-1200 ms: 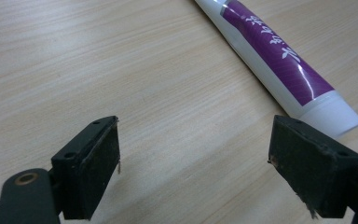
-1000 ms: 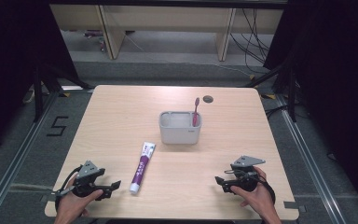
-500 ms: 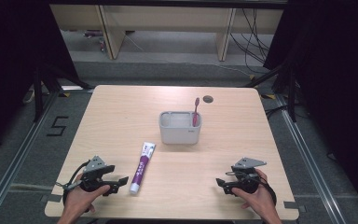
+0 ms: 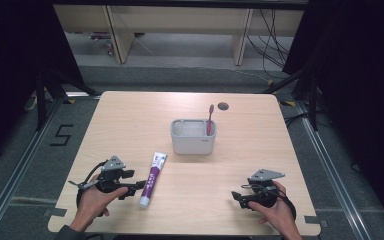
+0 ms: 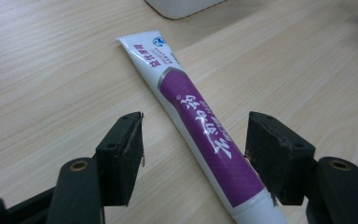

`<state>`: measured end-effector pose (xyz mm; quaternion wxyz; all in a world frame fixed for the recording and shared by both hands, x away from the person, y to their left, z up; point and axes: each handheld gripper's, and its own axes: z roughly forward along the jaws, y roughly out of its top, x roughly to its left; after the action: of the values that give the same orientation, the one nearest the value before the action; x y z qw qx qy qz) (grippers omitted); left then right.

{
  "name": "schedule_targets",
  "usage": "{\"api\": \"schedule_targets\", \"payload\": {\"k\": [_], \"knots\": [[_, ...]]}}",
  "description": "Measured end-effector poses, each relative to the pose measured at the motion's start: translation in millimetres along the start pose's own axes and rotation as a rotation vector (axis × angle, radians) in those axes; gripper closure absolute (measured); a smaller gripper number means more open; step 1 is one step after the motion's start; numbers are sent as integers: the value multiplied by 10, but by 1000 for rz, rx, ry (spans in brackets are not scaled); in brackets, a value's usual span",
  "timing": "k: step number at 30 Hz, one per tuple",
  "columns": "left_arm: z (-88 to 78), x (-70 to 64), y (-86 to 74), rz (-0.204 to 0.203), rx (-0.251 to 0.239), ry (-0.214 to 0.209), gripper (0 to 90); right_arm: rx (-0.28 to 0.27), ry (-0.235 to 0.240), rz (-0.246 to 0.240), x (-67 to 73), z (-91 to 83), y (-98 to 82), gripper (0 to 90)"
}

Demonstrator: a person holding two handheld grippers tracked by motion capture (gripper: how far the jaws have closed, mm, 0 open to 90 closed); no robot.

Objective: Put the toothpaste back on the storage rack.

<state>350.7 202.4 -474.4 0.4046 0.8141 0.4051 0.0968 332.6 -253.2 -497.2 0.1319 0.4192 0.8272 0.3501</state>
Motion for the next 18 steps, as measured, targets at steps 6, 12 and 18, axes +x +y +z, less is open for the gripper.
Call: {"api": "schedule_targets", "payload": {"k": [6, 12, 18], "knots": [[64, -48, 125, 32, 81, 14, 386, 2, 5, 0, 8, -5, 3, 203], [133, -73, 213, 60, 164, 30, 398, 3, 6, 1, 1, -9, 2, 206], [216, -73, 259, 63, 205, 30, 405, -3, 16, 2, -5, -15, 8, 206]]}}
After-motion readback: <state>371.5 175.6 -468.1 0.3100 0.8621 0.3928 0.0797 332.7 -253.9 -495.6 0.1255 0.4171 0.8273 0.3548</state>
